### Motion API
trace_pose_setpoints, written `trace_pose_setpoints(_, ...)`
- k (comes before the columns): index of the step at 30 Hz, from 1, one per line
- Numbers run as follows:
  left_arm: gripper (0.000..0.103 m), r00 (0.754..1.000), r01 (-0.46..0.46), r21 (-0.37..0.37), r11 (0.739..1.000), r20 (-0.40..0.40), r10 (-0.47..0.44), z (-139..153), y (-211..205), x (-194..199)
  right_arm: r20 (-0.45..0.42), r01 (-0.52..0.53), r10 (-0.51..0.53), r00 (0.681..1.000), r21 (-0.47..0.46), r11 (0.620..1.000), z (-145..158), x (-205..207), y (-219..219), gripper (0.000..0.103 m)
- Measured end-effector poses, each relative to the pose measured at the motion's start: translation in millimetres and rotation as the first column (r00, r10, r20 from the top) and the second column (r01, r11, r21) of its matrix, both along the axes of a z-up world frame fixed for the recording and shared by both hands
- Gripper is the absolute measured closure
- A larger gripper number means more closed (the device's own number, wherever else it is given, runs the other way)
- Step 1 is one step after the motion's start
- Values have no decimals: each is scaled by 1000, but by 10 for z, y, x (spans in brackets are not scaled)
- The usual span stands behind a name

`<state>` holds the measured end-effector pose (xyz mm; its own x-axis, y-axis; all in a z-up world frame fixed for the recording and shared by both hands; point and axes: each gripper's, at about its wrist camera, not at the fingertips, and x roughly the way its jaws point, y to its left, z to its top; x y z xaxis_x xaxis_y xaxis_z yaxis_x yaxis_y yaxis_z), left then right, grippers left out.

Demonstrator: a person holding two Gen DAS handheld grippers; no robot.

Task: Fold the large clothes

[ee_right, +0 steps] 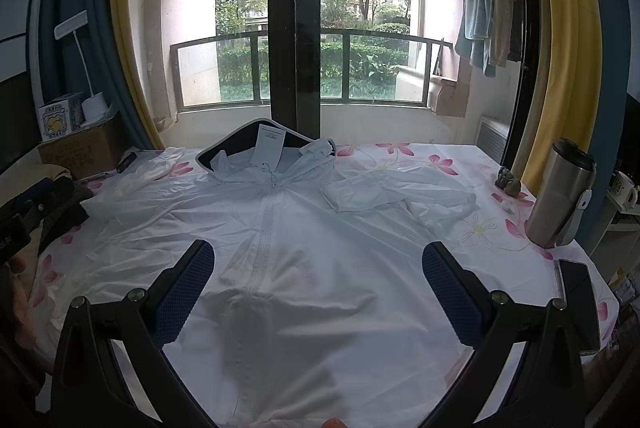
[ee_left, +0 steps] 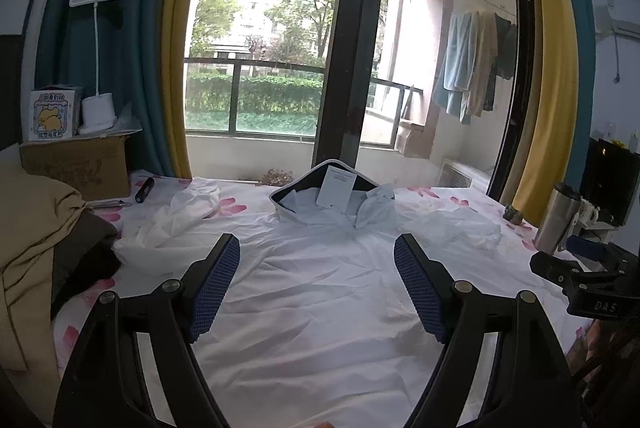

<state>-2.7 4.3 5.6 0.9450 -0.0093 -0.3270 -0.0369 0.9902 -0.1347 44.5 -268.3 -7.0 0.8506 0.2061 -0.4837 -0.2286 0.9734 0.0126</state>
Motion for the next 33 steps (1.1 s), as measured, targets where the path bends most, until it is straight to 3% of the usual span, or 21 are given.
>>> trace_pose_setpoints(33,21,1000,18,-25,1000,17,-18,20,-27,37,-14,7,-7,1000,0,1000,-35,87,-32,0)
